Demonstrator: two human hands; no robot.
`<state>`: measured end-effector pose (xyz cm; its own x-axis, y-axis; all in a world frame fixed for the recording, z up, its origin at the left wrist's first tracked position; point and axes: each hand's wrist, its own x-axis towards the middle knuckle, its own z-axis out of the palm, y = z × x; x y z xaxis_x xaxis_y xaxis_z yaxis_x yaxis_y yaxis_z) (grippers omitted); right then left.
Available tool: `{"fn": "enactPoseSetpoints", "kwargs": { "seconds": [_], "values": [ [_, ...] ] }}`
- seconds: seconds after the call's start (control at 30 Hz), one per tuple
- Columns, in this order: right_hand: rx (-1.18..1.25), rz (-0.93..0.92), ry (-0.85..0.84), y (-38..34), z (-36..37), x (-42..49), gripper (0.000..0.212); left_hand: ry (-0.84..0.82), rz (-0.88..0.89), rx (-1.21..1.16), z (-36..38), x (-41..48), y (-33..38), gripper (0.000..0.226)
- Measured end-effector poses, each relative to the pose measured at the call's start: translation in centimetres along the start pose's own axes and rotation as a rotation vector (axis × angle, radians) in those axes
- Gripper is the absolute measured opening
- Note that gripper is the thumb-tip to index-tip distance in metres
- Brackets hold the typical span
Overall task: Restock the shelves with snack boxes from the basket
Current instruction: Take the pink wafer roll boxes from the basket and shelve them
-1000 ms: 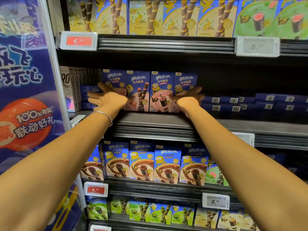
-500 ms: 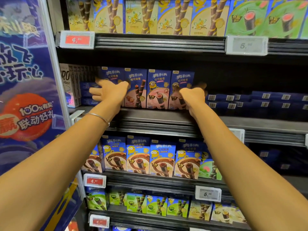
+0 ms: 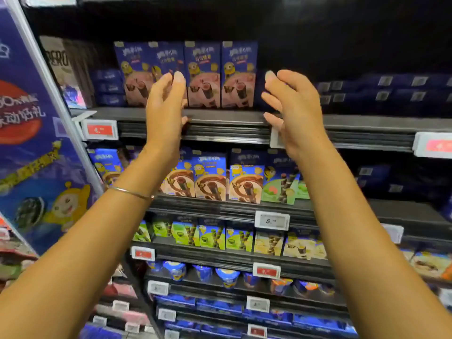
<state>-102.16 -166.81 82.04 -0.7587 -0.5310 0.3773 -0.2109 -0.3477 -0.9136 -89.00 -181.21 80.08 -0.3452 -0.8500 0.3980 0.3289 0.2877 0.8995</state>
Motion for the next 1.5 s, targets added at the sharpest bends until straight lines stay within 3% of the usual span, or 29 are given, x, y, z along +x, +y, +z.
{"fn": "enactPoseSetpoints", "kwargs": {
  "seconds": [0.1,0.2,0.37,0.5,0.6,0.83,0.9,0.97,1.07,1.17,1.3,1.5],
  "values": [
    [0.155,0.013,-0.077,3.6,-4.4,-5.2,0.034,-0.04,-0.048,-0.161,-0.6,-7.1,-3.7,0.043],
    [0.157,0.2,-0.046,9.9,-9.1,-11.2,0.033,-0.126,-0.221,-0.178,-1.9,-15.2,-11.0,0.04],
    [-0.022,0.777,0.191,22.9,-17.0,-23.0,0.02,-0.174,-0.844,-0.009,-4.5,-29.8,-25.6,0.044],
    [-0.168,1.034,0.309,29.8,-22.8,-32.6,0.023,-0.234,-1.213,0.114,-6.1,-39.3,-33.3,0.048],
    [-0.21,1.145,0.366,33.7,-26.0,-37.4,0.016,-0.247,-1.31,0.163,-5.8,-44.4,-36.7,0.04],
    [-0.188,1.3,0.387,47.5,-33.4,-48.9,0.008,-0.3,-1.513,0.219,-4.7,-58.0,-47.3,0.049],
    [-0.244,1.376,0.325,53.0,-36.0,-52.4,0.012,-0.296,-1.559,0.195,-4.7,-62.0,-52.3,0.052],
    [-0.305,1.365,0.28,58.8,-38.0,-56.1,0.012,-0.297,-1.57,0.258,-4.6,-65.6,-57.2,0.065],
    [-0.566,1.161,0.257,67.2,-39.6,-61.0,0.008,-0.306,-1.582,0.271,-4.5,-70.1,-64.7,0.081],
    [-0.836,0.924,0.043,74.9,-40.8,-64.1,0.01,-0.157,-1.581,0.253,-4.1,-73.2,-70.6,0.079],
    [-1.331,0.681,-0.382,81.6,-42.2,-65.8,0.041,0.098,-1.494,0.199,-3.4,-75.6,-75.5,0.081],
    [-1.39,0.681,-0.669,85.0,-44.2,-64.7,0.073,0.148,-1.384,0.162,-3.5,-77.4,-77.8,0.087]
  ]
}}
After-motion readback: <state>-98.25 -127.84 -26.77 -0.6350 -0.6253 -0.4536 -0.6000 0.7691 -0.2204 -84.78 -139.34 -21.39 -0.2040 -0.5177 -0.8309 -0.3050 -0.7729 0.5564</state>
